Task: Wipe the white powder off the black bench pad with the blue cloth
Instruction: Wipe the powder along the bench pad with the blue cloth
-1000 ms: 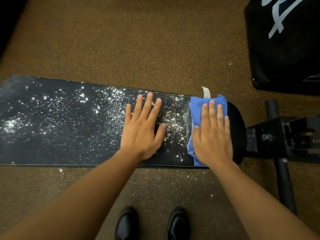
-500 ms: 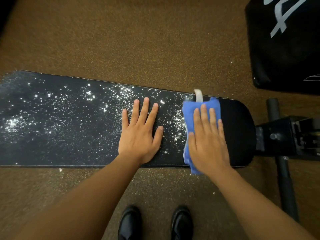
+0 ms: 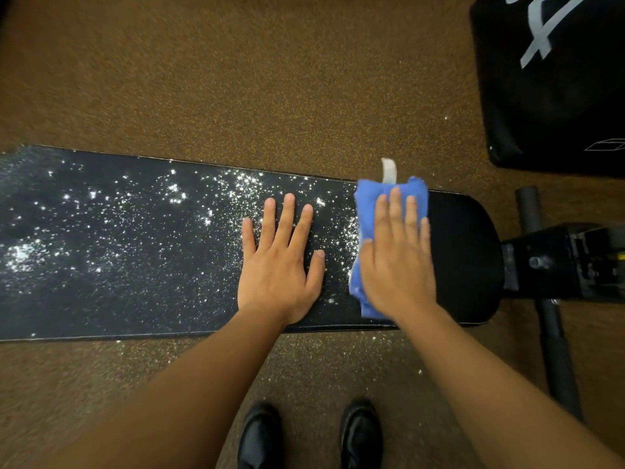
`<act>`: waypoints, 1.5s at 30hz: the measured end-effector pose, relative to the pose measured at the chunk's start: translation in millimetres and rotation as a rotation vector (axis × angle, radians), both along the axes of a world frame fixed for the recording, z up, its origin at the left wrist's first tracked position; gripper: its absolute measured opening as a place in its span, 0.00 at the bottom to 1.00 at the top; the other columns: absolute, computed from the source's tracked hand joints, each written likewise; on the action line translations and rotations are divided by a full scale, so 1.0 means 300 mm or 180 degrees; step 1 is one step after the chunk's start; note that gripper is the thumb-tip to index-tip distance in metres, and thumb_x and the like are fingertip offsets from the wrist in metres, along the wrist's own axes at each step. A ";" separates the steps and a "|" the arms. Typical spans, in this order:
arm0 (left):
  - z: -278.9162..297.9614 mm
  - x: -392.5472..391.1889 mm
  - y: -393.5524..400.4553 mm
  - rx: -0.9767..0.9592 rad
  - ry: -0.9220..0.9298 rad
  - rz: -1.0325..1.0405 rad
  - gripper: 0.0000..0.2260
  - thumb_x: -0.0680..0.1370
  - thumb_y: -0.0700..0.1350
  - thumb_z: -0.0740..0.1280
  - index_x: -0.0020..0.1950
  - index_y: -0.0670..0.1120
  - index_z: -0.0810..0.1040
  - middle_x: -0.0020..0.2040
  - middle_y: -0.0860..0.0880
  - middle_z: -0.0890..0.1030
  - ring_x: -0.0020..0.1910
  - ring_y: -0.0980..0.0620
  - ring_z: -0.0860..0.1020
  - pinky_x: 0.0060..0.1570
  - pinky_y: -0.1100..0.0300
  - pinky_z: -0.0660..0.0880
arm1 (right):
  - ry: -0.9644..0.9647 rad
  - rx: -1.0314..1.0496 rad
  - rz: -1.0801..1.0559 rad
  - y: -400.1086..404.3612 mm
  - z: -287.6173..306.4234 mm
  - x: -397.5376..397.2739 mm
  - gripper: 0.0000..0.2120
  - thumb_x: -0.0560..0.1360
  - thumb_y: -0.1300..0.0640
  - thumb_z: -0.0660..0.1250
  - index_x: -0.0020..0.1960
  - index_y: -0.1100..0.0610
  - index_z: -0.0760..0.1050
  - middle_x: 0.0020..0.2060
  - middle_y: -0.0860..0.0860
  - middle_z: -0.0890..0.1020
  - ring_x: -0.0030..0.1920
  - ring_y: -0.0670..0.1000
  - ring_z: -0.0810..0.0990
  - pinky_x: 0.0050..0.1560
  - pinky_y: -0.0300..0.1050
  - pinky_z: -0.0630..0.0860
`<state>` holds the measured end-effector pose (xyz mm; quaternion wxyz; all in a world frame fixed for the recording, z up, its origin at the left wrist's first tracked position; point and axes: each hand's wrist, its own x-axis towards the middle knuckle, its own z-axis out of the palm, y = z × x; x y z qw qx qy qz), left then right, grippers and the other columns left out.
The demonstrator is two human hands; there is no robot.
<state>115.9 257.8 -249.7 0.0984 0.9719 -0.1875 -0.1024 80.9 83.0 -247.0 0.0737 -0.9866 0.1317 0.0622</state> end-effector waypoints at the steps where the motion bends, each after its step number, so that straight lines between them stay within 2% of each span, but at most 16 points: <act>1: -0.001 0.000 0.001 -0.0014 -0.0007 0.0001 0.30 0.81 0.61 0.44 0.81 0.52 0.45 0.81 0.49 0.41 0.79 0.47 0.36 0.76 0.41 0.38 | 0.0021 0.0026 0.0244 0.020 0.006 -0.061 0.31 0.79 0.49 0.43 0.79 0.60 0.46 0.79 0.57 0.48 0.78 0.58 0.44 0.76 0.59 0.47; 4: -0.002 0.001 0.003 -0.0005 -0.0020 0.0006 0.30 0.81 0.61 0.44 0.81 0.51 0.46 0.81 0.49 0.42 0.79 0.47 0.37 0.76 0.40 0.39 | 0.0089 0.0009 0.0780 -0.021 0.012 -0.222 0.30 0.80 0.49 0.45 0.79 0.59 0.47 0.79 0.56 0.49 0.78 0.57 0.46 0.75 0.61 0.54; 6: -0.001 0.000 0.003 0.0014 -0.0011 0.0008 0.30 0.81 0.61 0.43 0.81 0.52 0.45 0.81 0.49 0.41 0.79 0.47 0.36 0.76 0.40 0.39 | 0.0144 0.0038 0.0506 -0.111 0.009 -0.228 0.30 0.80 0.49 0.45 0.79 0.59 0.47 0.79 0.55 0.49 0.78 0.57 0.46 0.74 0.64 0.55; 9: 0.002 -0.001 0.001 0.0012 -0.0009 0.0010 0.30 0.81 0.61 0.43 0.81 0.52 0.44 0.81 0.49 0.41 0.79 0.47 0.36 0.75 0.41 0.38 | 0.0036 0.0001 -0.0224 -0.163 0.006 -0.093 0.33 0.77 0.48 0.43 0.79 0.61 0.48 0.79 0.58 0.49 0.78 0.59 0.45 0.76 0.63 0.50; 11: 0.001 -0.001 0.001 0.0016 -0.0009 0.0017 0.30 0.81 0.61 0.43 0.81 0.52 0.44 0.81 0.49 0.41 0.79 0.47 0.36 0.75 0.41 0.38 | 0.0021 -0.0057 -0.0301 -0.117 0.005 0.019 0.33 0.77 0.47 0.42 0.79 0.61 0.45 0.79 0.59 0.47 0.78 0.60 0.43 0.76 0.61 0.46; 14: -0.004 0.000 0.000 -0.0001 -0.0027 0.0030 0.30 0.81 0.61 0.44 0.81 0.52 0.46 0.81 0.49 0.42 0.79 0.47 0.36 0.76 0.41 0.39 | 0.0000 -0.0046 0.0027 -0.007 0.003 0.051 0.33 0.78 0.47 0.39 0.79 0.61 0.43 0.79 0.59 0.45 0.78 0.60 0.42 0.77 0.59 0.44; 17: -0.005 0.001 0.000 -0.0035 -0.0022 0.0035 0.30 0.80 0.60 0.45 0.81 0.52 0.47 0.81 0.49 0.43 0.79 0.47 0.38 0.76 0.41 0.40 | 0.0040 -0.0059 0.0691 0.043 0.002 -0.123 0.31 0.80 0.49 0.44 0.79 0.61 0.46 0.79 0.59 0.48 0.78 0.60 0.45 0.76 0.61 0.49; 19: -0.002 0.001 0.001 0.0005 -0.0023 0.0035 0.30 0.80 0.61 0.44 0.81 0.52 0.46 0.81 0.49 0.42 0.79 0.47 0.37 0.76 0.40 0.40 | 0.0068 -0.0078 0.0832 -0.019 -0.001 -0.230 0.30 0.80 0.50 0.47 0.79 0.60 0.46 0.79 0.58 0.48 0.78 0.59 0.46 0.75 0.62 0.54; 24: 0.000 -0.002 -0.002 0.0034 -0.0005 0.0045 0.30 0.81 0.61 0.43 0.81 0.53 0.44 0.81 0.49 0.41 0.79 0.47 0.36 0.76 0.41 0.39 | 0.0016 -0.0168 -0.0200 -0.170 0.008 -0.090 0.34 0.76 0.48 0.44 0.77 0.67 0.51 0.77 0.65 0.54 0.77 0.65 0.50 0.76 0.62 0.50; 28: -0.001 -0.002 -0.002 0.0024 -0.0021 0.0050 0.30 0.80 0.61 0.43 0.81 0.52 0.45 0.81 0.49 0.42 0.79 0.48 0.36 0.76 0.41 0.39 | 0.0072 -0.0032 -0.0112 -0.037 0.007 0.082 0.35 0.76 0.48 0.39 0.78 0.66 0.44 0.77 0.65 0.46 0.77 0.64 0.43 0.77 0.59 0.43; 33: -0.003 0.000 0.000 -0.0029 -0.0022 0.0043 0.30 0.80 0.61 0.44 0.81 0.52 0.47 0.81 0.49 0.43 0.79 0.48 0.37 0.76 0.42 0.39 | 0.0055 0.0012 0.0910 0.047 0.016 -0.192 0.30 0.81 0.48 0.42 0.78 0.65 0.48 0.77 0.63 0.50 0.77 0.63 0.48 0.76 0.59 0.51; 35: -0.001 -0.001 0.001 0.0001 -0.0023 0.0038 0.30 0.80 0.61 0.44 0.81 0.52 0.45 0.81 0.49 0.42 0.79 0.48 0.36 0.76 0.42 0.38 | 0.0072 0.0034 0.0806 -0.035 0.011 -0.258 0.30 0.82 0.47 0.40 0.77 0.64 0.49 0.77 0.62 0.51 0.77 0.62 0.50 0.75 0.60 0.53; 37: -0.001 -0.002 0.000 0.0031 -0.0015 0.0035 0.30 0.81 0.61 0.43 0.81 0.53 0.44 0.81 0.49 0.41 0.78 0.48 0.35 0.76 0.42 0.38 | 0.0068 -0.0011 0.0287 -0.117 0.008 -0.224 0.31 0.81 0.48 0.43 0.77 0.66 0.50 0.77 0.63 0.52 0.77 0.63 0.50 0.75 0.61 0.54; 41: 0.000 -0.002 -0.001 0.0041 -0.0016 0.0049 0.30 0.80 0.61 0.43 0.81 0.53 0.44 0.81 0.49 0.41 0.78 0.48 0.36 0.76 0.42 0.38 | -0.0044 -0.0040 -0.0305 -0.108 0.006 0.006 0.34 0.76 0.48 0.43 0.77 0.67 0.47 0.77 0.65 0.49 0.77 0.64 0.45 0.77 0.59 0.45; 43: -0.001 -0.003 -0.002 0.0013 -0.0026 0.0052 0.30 0.80 0.61 0.43 0.81 0.52 0.46 0.81 0.50 0.42 0.79 0.48 0.36 0.76 0.42 0.39 | 0.0005 0.0030 -0.0191 -0.040 0.006 0.079 0.34 0.77 0.48 0.42 0.78 0.66 0.44 0.77 0.64 0.45 0.77 0.63 0.42 0.77 0.57 0.41; 45: -0.002 -0.002 -0.003 -0.0031 -0.0043 0.0052 0.30 0.80 0.60 0.45 0.81 0.52 0.48 0.81 0.49 0.44 0.79 0.47 0.38 0.76 0.41 0.40 | -0.0029 -0.0027 0.0265 0.032 0.007 0.040 0.33 0.79 0.49 0.42 0.78 0.66 0.44 0.77 0.65 0.46 0.77 0.63 0.43 0.77 0.57 0.42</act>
